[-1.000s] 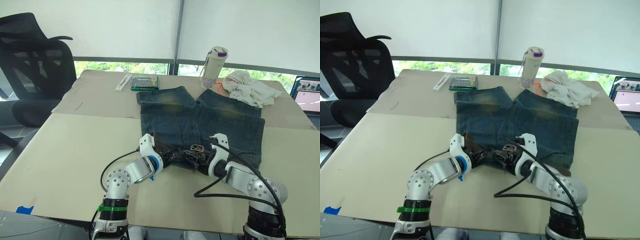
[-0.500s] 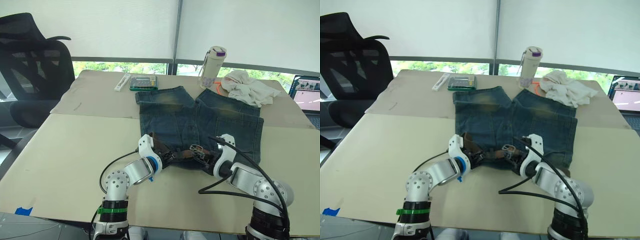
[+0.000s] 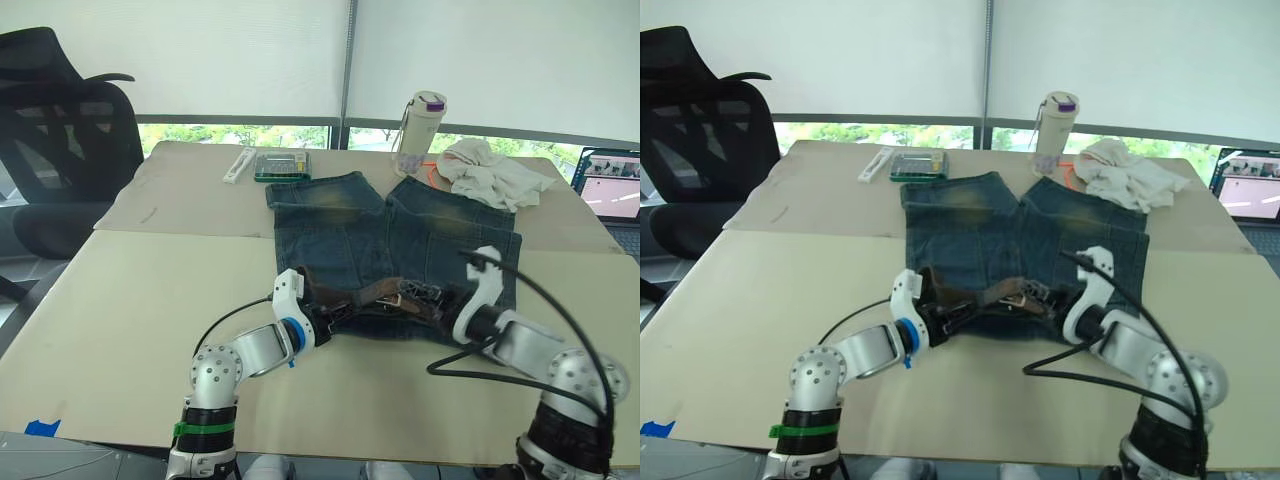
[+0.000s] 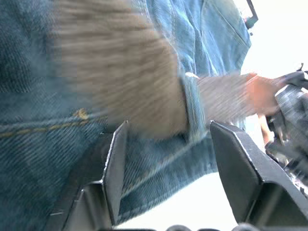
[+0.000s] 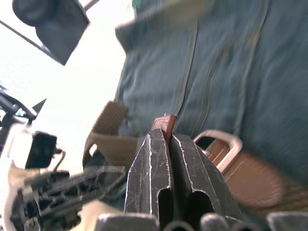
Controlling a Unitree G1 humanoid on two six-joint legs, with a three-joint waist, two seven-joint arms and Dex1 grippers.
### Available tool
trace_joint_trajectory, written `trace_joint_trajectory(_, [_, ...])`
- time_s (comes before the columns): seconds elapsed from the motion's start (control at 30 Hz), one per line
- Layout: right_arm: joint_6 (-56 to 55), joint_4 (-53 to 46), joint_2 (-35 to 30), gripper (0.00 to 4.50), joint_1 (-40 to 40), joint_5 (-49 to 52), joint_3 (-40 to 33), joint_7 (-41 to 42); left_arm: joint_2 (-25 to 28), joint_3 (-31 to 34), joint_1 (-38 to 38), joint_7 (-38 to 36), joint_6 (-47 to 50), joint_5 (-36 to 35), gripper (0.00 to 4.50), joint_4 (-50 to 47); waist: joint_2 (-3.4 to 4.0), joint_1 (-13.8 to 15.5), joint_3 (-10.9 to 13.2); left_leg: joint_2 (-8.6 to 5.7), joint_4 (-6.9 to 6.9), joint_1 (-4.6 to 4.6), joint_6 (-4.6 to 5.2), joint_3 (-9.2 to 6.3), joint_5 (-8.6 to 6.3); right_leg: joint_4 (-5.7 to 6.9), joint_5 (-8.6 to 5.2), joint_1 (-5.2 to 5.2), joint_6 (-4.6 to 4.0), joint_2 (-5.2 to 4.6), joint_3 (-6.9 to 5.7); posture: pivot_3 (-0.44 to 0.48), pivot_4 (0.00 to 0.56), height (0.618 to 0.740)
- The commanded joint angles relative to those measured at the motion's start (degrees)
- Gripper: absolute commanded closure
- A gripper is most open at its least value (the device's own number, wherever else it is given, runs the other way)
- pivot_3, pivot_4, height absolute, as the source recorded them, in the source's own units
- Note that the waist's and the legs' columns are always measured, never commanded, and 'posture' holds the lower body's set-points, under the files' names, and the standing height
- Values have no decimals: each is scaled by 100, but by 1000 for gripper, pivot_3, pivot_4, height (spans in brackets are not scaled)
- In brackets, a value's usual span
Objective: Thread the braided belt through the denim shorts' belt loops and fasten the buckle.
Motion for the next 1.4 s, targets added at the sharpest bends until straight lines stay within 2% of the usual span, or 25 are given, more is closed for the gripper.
trace_joint_trajectory(0.03, [-225, 212, -323, 4500, -218, 458, -550, -111, 225, -3, 173, -300, 142, 36, 1798, -92, 0, -9, 0, -1, 0, -1, 0, 0, 0, -1, 0, 0, 0, -1, 0, 0, 150, 740])
trace_joint_trajectory(0.13, [-256, 574, -759, 4500, -386, 1031, -1045, -219, 345, -27, 227, -500, 124, 76, 1798, -144, 0, 7, 0, -3, -1, -2, 2, 0, 1, -5, 0, 2, 0, -5, 1, 0, 150, 740])
trace_joint_trajectory(0.33, [-478, 1172, -1487, 4500, -439, 2380, -1433, -730, 498, -122, 385, -756, 109, 218, 1798, -189, 0, 30, 0, -2, -10, -3, 9, 1, 4, -17, 0, 6, 0, -11, 2, 0, 150, 740])
trace_joint_trajectory(0.5, [-976, 1560, -1707, 4500, -100, 3295, -1400, -1538, 538, -144, 431, -908, 90, 335, 1798, -227, 0, 53, 0, -1, -13, -3, 12, 2, 6, -25, 0, 12, 0, -13, 4, 0, 150, 740])
trace_joint_trajectory(0.73, [-1482, 1521, -2047, 4500, 542, 4076, -957, -2158, 578, -131, 462, -1008, 96, 443, 1798, -220, 3, 60, -1, 1, -14, -5, 16, 6, 8, -26, 0, 13, 1, -13, 9, 0, 150, 740])
trace_joint_trajectory(1.0, [-2075, 1554, -2496, 4500, 916, 4667, -748, -2462, 679, -199, 481, -1259, 35, 677, 1798, -286, 7, 51, -4, 2, -14, -5, 17, 6, 8, -30, -1, 16, 2, -10, 9, 0, 150, 740])
trace_joint_trajectory(1.13, [-2349, 1395, -2653, 4500, 945, 5103, -737, -2319, 1024, -307, 442, -1896, -246, 933, 1798, -547, 7, 43, -4, 4, -16, -4, 16, 6, 9, -31, -1, 17, 2, -6, 11, 0, 150, 740])
trace_joint_trajectory(1.27, [-2424, 1310, -2669, 4500, 720, 5256, -940, -1980, 2039, -521, 372, -3012, -696, 1502, 1798, -1052, 8, -2, -3, 7, -27, -5, 15, 9, 9, -31, -1, 7, 2, 3, 17, 0, 150, 740])
trace_joint_trajectory(1.4, [-2606, 1231, -2405, 4500, 229, 5256, -857, -2203, 2411, -285, -12, -3641, -849, 1173, 1798, -1600, 11, 6, 0, 6, -32, -7, 15, 12, 11, -34, -1, 4, 2, -3, 19, 0, 150, 740])
